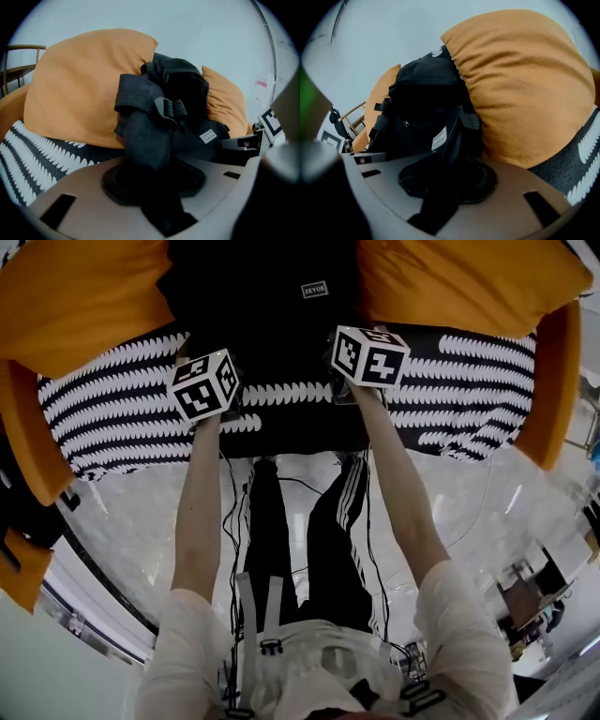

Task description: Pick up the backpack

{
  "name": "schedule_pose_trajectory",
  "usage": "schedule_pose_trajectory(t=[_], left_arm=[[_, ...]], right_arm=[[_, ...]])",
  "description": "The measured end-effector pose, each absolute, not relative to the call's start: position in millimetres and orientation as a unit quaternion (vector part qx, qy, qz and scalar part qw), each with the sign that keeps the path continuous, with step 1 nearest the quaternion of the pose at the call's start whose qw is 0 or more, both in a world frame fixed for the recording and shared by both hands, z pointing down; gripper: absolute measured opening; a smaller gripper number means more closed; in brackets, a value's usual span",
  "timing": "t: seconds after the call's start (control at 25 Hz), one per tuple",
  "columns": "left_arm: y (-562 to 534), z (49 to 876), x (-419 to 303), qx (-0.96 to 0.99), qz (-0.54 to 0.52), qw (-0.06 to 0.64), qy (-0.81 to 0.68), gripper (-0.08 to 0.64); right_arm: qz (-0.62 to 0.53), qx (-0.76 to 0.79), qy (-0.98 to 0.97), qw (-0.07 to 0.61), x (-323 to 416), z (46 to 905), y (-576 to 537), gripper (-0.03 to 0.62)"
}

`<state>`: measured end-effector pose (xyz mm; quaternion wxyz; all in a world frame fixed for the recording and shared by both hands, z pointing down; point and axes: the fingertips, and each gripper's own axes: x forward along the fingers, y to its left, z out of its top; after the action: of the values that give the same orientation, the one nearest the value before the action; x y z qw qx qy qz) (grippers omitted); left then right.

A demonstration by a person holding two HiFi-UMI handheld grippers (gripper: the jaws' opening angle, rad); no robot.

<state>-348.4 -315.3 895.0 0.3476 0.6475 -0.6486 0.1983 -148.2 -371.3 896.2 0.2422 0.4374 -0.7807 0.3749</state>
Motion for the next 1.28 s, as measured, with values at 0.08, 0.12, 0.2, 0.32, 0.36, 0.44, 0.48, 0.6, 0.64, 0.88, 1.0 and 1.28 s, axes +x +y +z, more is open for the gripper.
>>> schedule_pose_trajectory(t=[0.08,0.12,0.2,0.32,0.36,0.44,0.48,0.6,0.64,0.88,1.0,1.28], left_arm=[[-308,874,-350,0.652,0.188,0.333,-0.655,0.147],[-305,862,-352,0.654,0.184,0.326,-0.658,0.143],[-304,837,-354,0.656,0.181,0.314,-0.662,0.135],[-308,804,-352,0.663,0.185,0.295,-0.663,0.129],[-307,792,-352,0.665,0.186,0.289,-0.663,0.127],[-300,767,-356,0.667,0.187,0.278,-0.665,0.124],[-294,754,-359,0.668,0.185,0.273,-0.667,0.123],[-282,714,-366,0.669,0.169,0.264,-0.674,0.120],[-280,700,-364,0.668,0.161,0.263,-0.677,0.120],[-295,600,-348,0.670,0.105,0.238,-0.696,0.118],[-296,536,-339,0.676,0.083,0.209,-0.702,0.117],[-279,385,-329,0.692,0.052,0.115,-0.711,0.115]], right_arm=[[0.369,0.436,-0.784,0.242,-151,878,-364,0.104],[0.369,0.435,-0.785,0.241,-153,868,-360,0.101],[0.367,0.434,-0.787,0.240,-155,848,-357,0.097],[0.364,0.437,-0.788,0.237,-155,821,-358,0.094],[0.363,0.437,-0.788,0.237,-155,810,-356,0.092],[0.362,0.437,-0.789,0.235,-159,787,-347,0.089],[0.361,0.438,-0.790,0.232,-162,774,-342,0.087],[0.349,0.443,-0.796,0.221,-169,731,-333,0.081],[0.344,0.445,-0.798,0.218,-167,715,-332,0.080],[0.289,0.456,-0.820,0.189,-150,603,-353,0.075],[0.259,0.462,-0.832,0.166,-141,535,-355,0.075],[0.212,0.470,-0.851,0.100,-131,395,-335,0.075]])
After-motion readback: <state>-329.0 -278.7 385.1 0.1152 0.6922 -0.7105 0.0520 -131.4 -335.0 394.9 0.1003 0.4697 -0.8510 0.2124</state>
